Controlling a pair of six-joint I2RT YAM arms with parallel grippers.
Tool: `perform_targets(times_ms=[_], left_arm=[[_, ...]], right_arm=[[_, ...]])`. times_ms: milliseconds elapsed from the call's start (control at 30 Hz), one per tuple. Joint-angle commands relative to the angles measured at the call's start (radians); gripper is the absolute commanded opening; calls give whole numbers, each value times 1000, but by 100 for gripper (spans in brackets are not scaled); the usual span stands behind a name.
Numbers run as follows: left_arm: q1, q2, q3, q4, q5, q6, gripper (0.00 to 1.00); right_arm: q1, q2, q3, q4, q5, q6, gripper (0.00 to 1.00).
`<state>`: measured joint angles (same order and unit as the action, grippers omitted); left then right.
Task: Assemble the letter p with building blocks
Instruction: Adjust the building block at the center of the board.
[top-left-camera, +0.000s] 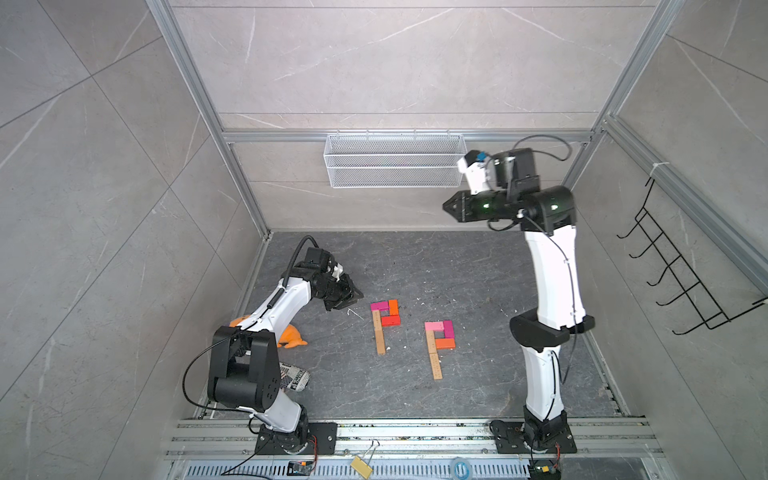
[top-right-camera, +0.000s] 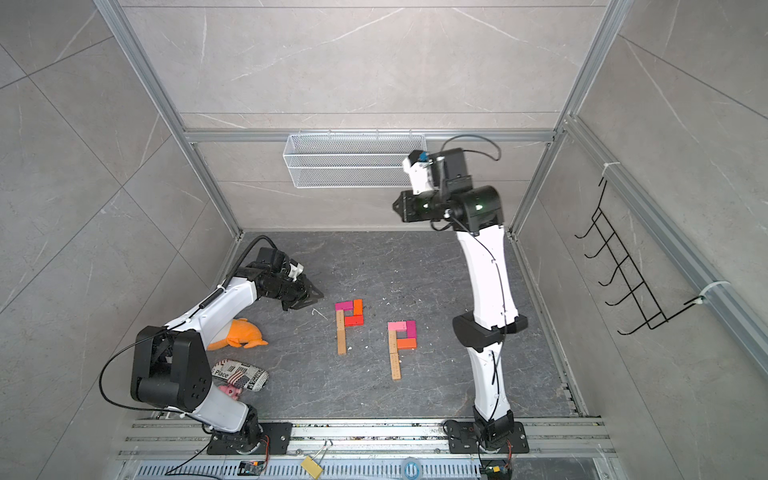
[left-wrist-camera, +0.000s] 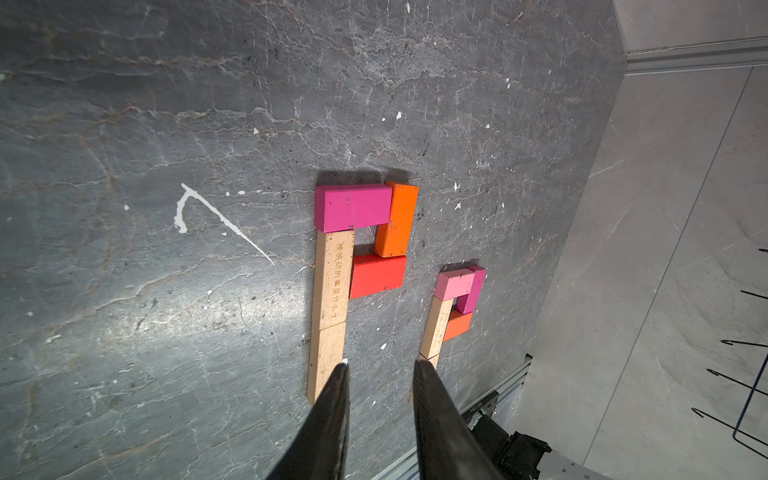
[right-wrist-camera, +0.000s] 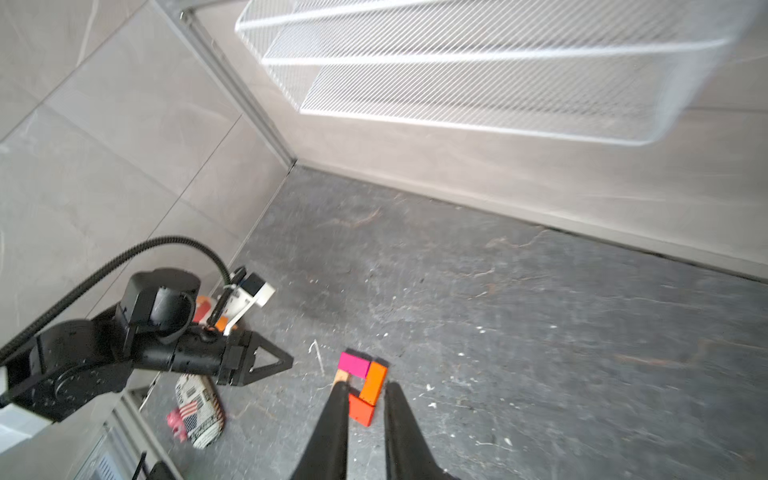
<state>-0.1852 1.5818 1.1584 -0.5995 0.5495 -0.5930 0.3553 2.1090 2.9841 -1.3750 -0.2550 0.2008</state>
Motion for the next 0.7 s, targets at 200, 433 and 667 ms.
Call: perform_targets(times_ms=[200, 433, 667], left_arm=[[4, -11, 9, -6, 9, 21, 31], [4, 9, 7, 32, 67, -11, 31], [4, -34, -15, -28, 39, 21, 32]], right_arm=[[2, -359, -923, 550, 182, 71, 47], [5, -345, -1050, 538, 52, 104, 66], [104, -294, -1372, 721, -63, 200, 72]])
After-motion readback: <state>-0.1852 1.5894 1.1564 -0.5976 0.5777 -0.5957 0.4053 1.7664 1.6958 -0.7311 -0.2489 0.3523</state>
